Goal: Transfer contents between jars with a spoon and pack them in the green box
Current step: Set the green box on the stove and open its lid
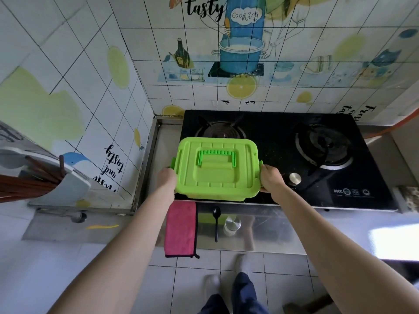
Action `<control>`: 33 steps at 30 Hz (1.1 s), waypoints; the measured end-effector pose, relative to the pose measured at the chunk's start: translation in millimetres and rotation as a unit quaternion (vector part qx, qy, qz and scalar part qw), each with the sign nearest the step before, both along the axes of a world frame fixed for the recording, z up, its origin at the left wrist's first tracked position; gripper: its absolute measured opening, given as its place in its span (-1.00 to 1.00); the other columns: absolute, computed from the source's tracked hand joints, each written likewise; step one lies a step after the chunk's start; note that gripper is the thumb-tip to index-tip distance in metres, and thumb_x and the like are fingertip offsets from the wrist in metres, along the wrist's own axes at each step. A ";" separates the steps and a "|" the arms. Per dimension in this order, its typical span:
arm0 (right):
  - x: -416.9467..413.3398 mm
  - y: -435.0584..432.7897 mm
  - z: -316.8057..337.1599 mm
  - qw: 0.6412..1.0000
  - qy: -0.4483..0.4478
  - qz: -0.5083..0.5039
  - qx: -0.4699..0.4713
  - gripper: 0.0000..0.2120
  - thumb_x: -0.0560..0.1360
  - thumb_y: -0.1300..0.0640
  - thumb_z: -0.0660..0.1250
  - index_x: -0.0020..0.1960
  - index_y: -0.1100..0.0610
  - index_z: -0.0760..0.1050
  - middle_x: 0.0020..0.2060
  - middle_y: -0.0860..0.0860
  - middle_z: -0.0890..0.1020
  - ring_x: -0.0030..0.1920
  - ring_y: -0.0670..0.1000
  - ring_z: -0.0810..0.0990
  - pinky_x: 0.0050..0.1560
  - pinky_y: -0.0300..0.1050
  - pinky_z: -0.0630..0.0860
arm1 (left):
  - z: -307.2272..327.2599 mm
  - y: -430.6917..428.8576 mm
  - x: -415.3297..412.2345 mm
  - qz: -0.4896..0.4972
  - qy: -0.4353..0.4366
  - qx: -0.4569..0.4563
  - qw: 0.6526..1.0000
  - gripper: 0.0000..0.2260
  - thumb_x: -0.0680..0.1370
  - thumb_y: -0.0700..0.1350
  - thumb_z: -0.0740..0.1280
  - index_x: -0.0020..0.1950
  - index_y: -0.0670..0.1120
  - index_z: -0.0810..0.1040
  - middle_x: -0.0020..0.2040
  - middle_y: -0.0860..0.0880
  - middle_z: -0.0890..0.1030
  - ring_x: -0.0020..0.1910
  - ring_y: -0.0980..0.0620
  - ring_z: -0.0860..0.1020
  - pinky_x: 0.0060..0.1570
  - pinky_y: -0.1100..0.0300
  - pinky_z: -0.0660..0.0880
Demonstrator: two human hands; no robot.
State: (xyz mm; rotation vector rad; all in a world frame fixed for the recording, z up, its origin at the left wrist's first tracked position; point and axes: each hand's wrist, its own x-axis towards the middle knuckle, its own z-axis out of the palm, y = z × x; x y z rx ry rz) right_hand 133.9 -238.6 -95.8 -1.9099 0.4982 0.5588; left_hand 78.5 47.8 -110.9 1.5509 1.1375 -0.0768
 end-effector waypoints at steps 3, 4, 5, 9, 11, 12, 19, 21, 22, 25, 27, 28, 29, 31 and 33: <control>1.9 -3.5 -2.2 0.999 -0.024 0.009 -0.034 -0.60 0.71 -0.05 0.05 0.09 0.19 0.55 -0.07 0.14 0.61 -0.04 0.15 0.64 -0.09 0.05 0.66 | 4.0 -0.5 -1.7 0.003 -0.014 -0.010 1.000 -0.69 0.71 -0.18 0.08 -0.16 -0.11 0.50 -0.11 -0.14 0.56 -0.19 -0.07 0.52 -0.18 0.09 0.47; 1.6 -4.8 -2.1 0.996 -0.054 0.016 -0.073 -0.60 0.70 -0.06 0.07 0.00 0.19 0.53 -0.14 0.12 0.61 -0.07 0.17 0.63 -0.08 0.04 0.62 | 3.9 -0.4 -2.9 -0.005 -0.026 0.006 1.000 -0.71 0.71 -0.13 0.12 -0.14 -0.11 0.51 -0.08 -0.15 0.57 -0.15 -0.08 0.53 -0.12 0.08 0.46; -0.3 -6.4 -0.3 0.989 -0.090 0.016 -0.112 -0.62 0.69 -0.07 0.09 -0.07 0.17 0.50 -0.19 0.09 0.59 -0.11 0.17 0.60 -0.12 0.00 0.55 | 5.9 -1.7 -5.0 -0.021 -0.038 0.036 0.998 -0.73 0.71 -0.07 0.15 -0.08 -0.13 0.53 -0.05 -0.16 0.57 -0.10 -0.09 0.53 -0.06 0.06 0.47; -5.8 -8.8 11.5 0.954 -0.228 -0.008 -0.195 -0.69 0.65 -0.08 0.22 0.17 0.14 0.53 0.01 0.02 0.61 0.13 0.05 0.53 -0.07 -0.04 0.41 | 18.1 -5.9 -13.5 -0.082 -0.096 0.224 0.966 -0.76 0.70 0.00 0.23 0.14 -0.13 0.59 0.04 -0.07 0.61 -0.04 -0.07 0.57 0.00 0.05 0.48; -7.0 -6.8 15.3 0.942 -0.262 0.013 -0.208 -0.71 0.62 -0.08 0.26 0.15 0.11 0.56 0.02 -0.01 0.62 0.13 0.00 0.50 -0.11 -0.08 0.37 | 22.3 -7.9 -15.4 -0.104 -0.098 0.274 0.951 -0.71 0.69 0.06 0.24 0.22 -0.10 0.62 0.17 -0.08 0.63 0.11 -0.09 0.60 0.08 -0.02 0.55; -8.6 -5.2 16.9 0.940 -0.268 0.025 -0.212 -0.70 0.60 -0.10 0.27 0.15 0.10 0.56 0.04 0.00 0.62 0.12 -0.01 0.51 -0.11 -0.09 0.37 | 22.5 -8.4 -15.6 -0.116 -0.087 0.287 0.947 -0.68 0.68 0.09 0.23 0.23 -0.08 0.64 0.20 -0.11 0.62 0.15 -0.11 0.60 0.10 -0.05 0.57; -22.1 8.6 26.0 0.940 -0.242 0.094 -0.221 -0.55 0.59 -0.11 0.33 0.38 0.11 0.48 0.20 0.05 0.56 0.17 0.10 0.58 0.02 0.02 0.57 | 44.2 -18.0 -19.5 -0.157 -0.061 0.262 0.950 -0.61 0.68 0.08 0.23 0.25 -0.16 0.69 0.11 -0.20 0.70 0.07 -0.20 0.65 -0.08 0.03 0.51; -24.6 11.5 28.3 0.941 -0.235 0.102 -0.223 -0.49 0.58 -0.10 0.34 0.44 0.13 0.44 0.24 0.07 0.55 0.21 0.11 0.57 0.05 0.04 0.58 | 48.3 -18.0 -19.9 -0.157 -0.047 0.242 0.956 -0.59 0.67 0.12 0.22 0.26 -0.13 0.68 0.11 -0.18 0.70 0.10 -0.19 0.64 -0.08 0.04 0.50; -25.6 12.6 29.0 0.941 -0.231 0.104 -0.224 -0.47 0.58 -0.10 0.34 0.46 0.14 0.43 0.26 0.08 0.55 0.22 0.12 0.57 0.06 0.05 0.58 | 49.7 -17.7 -19.8 -0.158 -0.047 0.239 0.957 -0.56 0.65 0.15 0.21 0.23 -0.14 0.68 0.10 -0.19 0.70 0.12 -0.21 0.63 -0.06 0.00 0.52; -28.9 13.8 32.7 0.942 -0.225 0.103 -0.228 -0.44 0.58 -0.10 0.34 0.49 0.14 0.40 0.29 0.10 0.53 0.25 0.14 0.56 0.08 0.08 0.59 | 45.0 -16.9 -19.8 -0.155 -0.055 0.243 0.956 -0.42 0.53 0.29 0.12 0.15 -0.13 0.67 0.07 -0.21 0.68 0.17 -0.29 0.59 0.03 -0.13 0.56; -30.6 13.1 34.6 0.943 -0.223 0.098 -0.227 -0.42 0.58 -0.10 0.33 0.50 0.15 0.38 0.30 0.11 0.52 0.25 0.15 0.55 0.07 0.07 0.59 | 42.3 -16.9 -19.6 -0.146 -0.070 0.256 0.953 -0.35 0.46 0.35 0.05 0.21 -0.03 0.67 0.09 -0.14 0.67 0.16 -0.23 0.58 -0.02 -0.08 0.55; -31.3 12.1 35.7 0.943 -0.223 0.094 -0.227 -0.42 0.58 -0.09 0.33 0.51 0.16 0.37 0.31 0.11 0.51 0.25 0.15 0.55 0.04 0.05 0.58 | 49.0 -20.7 -20.4 -0.139 -0.086 0.256 0.953 -0.35 0.46 0.36 0.05 0.25 0.01 0.66 0.11 -0.08 0.67 0.15 -0.18 0.59 -0.02 -0.05 0.56; -31.8 10.4 37.2 0.944 -0.223 0.088 -0.228 -0.42 0.58 -0.09 0.33 0.51 0.16 0.36 0.31 0.11 0.51 0.26 0.15 0.54 0.01 0.02 0.55 | 56.8 -25.3 -20.1 -0.130 -0.106 0.251 0.953 -0.42 0.51 0.32 0.09 0.28 0.01 0.65 0.15 -0.03 0.67 0.15 -0.12 0.59 -0.01 -0.02 0.55; -32.4 5.8 40.9 0.943 -0.223 0.079 -0.233 -0.41 0.58 -0.08 0.32 0.52 0.16 0.35 0.32 0.12 0.50 0.29 0.15 0.51 -0.04 -0.02 0.49 | 73.8 -35.4 -19.4 -0.119 -0.149 0.212 0.958 -0.63 0.66 0.11 0.23 0.34 -0.05 0.61 0.17 0.07 0.61 0.10 0.03 0.57 0.00 0.11 0.49; -31.5 -0.9 44.1 0.944 -0.219 0.074 -0.237 -0.41 0.59 -0.09 0.32 0.52 0.17 0.35 0.30 0.14 0.51 0.31 0.17 0.49 -0.03 -0.01 0.44 | 77.8 -40.7 -13.0 -0.108 -0.175 0.138 0.969 -0.70 0.70 -0.03 0.27 0.39 -0.08 0.57 0.16 0.07 0.58 -0.01 0.11 0.55 -0.13 0.20 0.43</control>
